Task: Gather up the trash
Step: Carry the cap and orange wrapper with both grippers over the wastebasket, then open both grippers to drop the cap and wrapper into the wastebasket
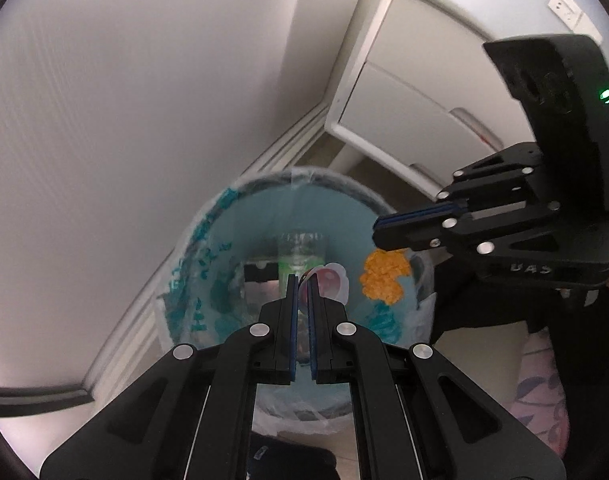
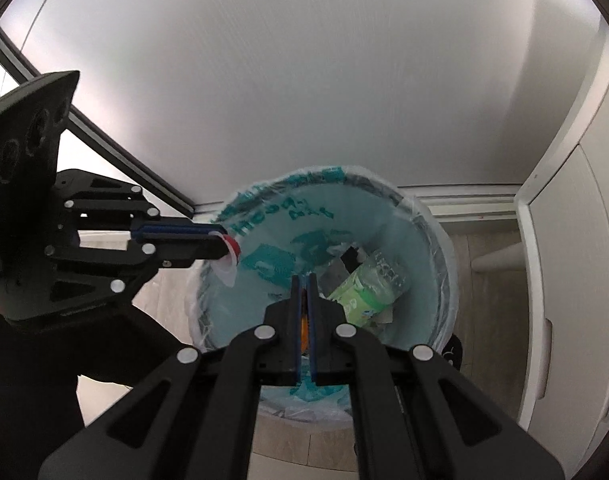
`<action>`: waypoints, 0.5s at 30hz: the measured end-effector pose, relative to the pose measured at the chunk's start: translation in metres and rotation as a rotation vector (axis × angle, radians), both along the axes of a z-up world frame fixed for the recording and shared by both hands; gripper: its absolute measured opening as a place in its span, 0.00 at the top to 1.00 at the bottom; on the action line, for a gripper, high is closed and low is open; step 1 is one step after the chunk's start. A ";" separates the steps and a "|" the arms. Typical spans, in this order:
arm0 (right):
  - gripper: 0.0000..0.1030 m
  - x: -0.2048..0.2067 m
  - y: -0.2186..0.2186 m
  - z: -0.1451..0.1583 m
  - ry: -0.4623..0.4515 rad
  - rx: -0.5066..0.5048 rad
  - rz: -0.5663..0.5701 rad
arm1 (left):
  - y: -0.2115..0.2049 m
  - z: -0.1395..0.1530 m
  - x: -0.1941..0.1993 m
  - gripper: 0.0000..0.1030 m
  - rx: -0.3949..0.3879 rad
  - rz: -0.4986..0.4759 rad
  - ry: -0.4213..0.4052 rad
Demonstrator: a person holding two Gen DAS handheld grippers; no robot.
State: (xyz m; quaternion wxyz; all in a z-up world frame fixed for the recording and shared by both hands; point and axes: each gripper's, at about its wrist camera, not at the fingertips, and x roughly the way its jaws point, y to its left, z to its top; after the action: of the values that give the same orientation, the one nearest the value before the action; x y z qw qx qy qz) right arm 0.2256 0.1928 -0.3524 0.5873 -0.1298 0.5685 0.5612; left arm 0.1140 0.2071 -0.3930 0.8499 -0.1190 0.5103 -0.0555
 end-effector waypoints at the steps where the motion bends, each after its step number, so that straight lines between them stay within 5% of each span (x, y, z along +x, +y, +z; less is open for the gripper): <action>1: 0.95 0.000 0.001 -0.004 0.003 -0.004 0.000 | 0.001 -0.006 0.001 0.97 -0.004 0.006 0.008; 11: 0.95 0.002 0.006 -0.029 -0.014 -0.054 0.012 | -0.002 -0.028 -0.006 0.95 0.006 -0.025 0.023; 13: 0.95 0.001 0.007 -0.030 -0.032 -0.056 0.006 | -0.001 -0.030 -0.006 0.82 0.011 -0.016 0.030; 15: 0.95 0.001 0.006 -0.030 -0.046 -0.053 0.004 | 0.000 -0.029 -0.006 0.58 0.018 -0.007 0.027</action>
State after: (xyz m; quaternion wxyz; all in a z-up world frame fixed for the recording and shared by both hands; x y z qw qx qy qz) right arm 0.2266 0.1992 -0.3820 0.5956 -0.1593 0.5694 0.5438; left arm 0.1078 0.2069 -0.4219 0.8437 -0.1105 0.5227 -0.0523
